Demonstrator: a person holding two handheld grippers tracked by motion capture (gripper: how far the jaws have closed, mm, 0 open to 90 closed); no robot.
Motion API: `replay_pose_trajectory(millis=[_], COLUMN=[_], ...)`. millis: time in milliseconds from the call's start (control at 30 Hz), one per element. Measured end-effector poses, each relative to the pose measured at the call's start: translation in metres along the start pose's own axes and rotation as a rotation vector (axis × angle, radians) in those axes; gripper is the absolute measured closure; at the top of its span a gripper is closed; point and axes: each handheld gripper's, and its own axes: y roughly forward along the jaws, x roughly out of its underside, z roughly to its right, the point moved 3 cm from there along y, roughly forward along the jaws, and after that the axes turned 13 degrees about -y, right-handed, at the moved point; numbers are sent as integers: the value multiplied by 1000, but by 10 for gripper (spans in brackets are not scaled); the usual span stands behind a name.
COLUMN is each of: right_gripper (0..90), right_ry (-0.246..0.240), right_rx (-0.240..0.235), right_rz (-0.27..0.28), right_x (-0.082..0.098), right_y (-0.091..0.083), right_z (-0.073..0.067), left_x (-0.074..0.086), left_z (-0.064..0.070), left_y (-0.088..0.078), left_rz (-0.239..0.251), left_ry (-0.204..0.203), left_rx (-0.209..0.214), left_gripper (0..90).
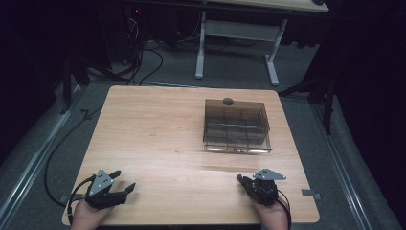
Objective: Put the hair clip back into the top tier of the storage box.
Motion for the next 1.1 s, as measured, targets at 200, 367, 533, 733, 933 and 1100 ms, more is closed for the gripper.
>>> replay_pose_trajectory(millis=[200,367,533,733,933,1100], right_gripper=[812,713,640,600,599,602], right_ry=[12,16,11,-27,-20,-12], right_rx=[10,-2,-7,-49,-76,-101], right_rz=[-12,-19,-89,-233,-309,-359], right_x=[1,-2,-6,-21,-26,-28], right_y=[1,-1,-4,-4,-1,1], right_z=[1,0,0,3,7,11], left_x=[0,0,0,0,0,0], left_z=[0,0,0,0,0,-1], left_y=[0,0,0,-1,-2,-3], left_rz=[-1,-2,1,2,3,6], left_ry=[4,4,6,6,4,1], left_rx=[2,6,12,19,27,33], left_gripper=[267,267,268,270,269,269])
